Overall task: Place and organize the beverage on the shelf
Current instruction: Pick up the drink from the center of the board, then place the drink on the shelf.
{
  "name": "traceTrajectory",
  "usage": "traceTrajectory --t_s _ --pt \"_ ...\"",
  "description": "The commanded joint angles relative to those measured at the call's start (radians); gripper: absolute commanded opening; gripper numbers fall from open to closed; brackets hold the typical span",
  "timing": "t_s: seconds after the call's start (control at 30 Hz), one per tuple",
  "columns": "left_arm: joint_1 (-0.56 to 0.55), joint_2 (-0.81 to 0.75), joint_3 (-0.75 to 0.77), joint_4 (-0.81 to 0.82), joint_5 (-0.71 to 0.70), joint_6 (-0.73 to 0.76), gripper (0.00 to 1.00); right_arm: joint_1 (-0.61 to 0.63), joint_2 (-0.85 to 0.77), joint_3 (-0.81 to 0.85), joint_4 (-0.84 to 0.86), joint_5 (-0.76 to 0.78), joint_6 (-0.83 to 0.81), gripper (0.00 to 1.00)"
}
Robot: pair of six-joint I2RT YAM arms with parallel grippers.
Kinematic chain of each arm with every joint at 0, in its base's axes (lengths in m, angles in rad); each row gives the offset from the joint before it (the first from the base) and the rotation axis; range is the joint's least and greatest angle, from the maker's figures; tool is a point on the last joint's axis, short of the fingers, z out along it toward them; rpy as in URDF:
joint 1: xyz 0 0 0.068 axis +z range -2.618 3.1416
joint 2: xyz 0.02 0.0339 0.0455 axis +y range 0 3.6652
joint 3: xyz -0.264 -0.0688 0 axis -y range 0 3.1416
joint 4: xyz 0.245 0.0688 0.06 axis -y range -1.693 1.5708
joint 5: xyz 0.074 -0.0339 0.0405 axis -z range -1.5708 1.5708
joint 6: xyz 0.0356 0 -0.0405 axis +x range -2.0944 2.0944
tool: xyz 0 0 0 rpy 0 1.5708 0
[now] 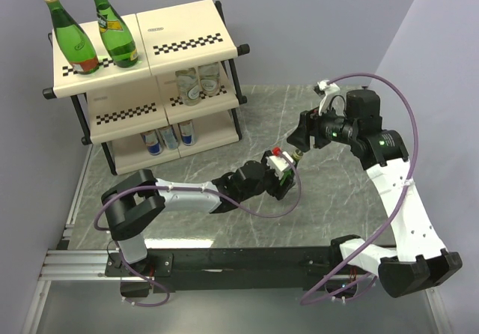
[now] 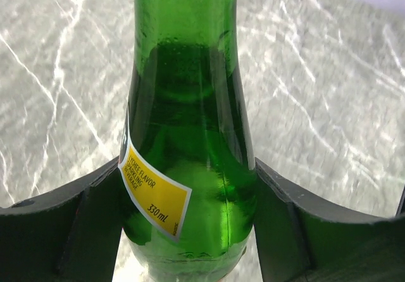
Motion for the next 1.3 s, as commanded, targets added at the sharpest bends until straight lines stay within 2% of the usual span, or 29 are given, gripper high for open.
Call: traceTrajectory --t_s 0.0,0.23,0.33,0.37,0.43,0.53,0.67,0.87,1.07,1.27 --pt "0.004 -0.099 0.023 0.176 -0.005 -0.022 0.00 -0.008 -0.035 0.018 0.051 -0.019 0.010 0.75" --pt "0.007 -0.161 -0.032 0.180 -0.015 -0.025 0.00 -0.043 -0.084 -0.014 0.083 -0.011 0.007 0.75" --pt "0.010 -0.207 -0.061 0.164 -0.031 -0.025 0.00 -0.127 -0.112 -0.068 0.128 -0.069 0.019 0.75" --pt "0.013 -0.234 -0.069 0.155 -0.038 -0.025 0.00 -0.159 -0.118 -0.088 0.142 -0.130 0.027 0.74" --pt "0.018 -0.265 -0.086 0.118 -0.059 -0.026 0.00 -0.256 -0.126 -0.146 0.186 -0.186 0.039 0.74" --pt "0.034 -0.337 -0.089 0.043 -0.099 -0.028 0.00 -0.328 -0.130 -0.237 0.246 -0.240 0.039 0.73" --pt "0.065 -0.444 -0.046 -0.099 -0.140 -0.031 0.00 -0.350 -0.135 -0.330 0.298 -0.261 0.032 0.73" --pt "0.093 -0.529 0.147 -0.361 -0.240 -0.009 0.00 -0.352 -0.140 -0.383 0.321 -0.264 -0.005 0.72" --pt "0.133 -0.529 0.460 -0.605 -0.333 0.007 0.00 -0.351 -0.095 -0.381 0.294 -0.289 -0.039 0.71" --pt "0.217 -0.479 0.702 -0.722 -0.366 0.030 0.00 -0.350 -0.086 -0.386 0.291 -0.299 -0.050 0.71"
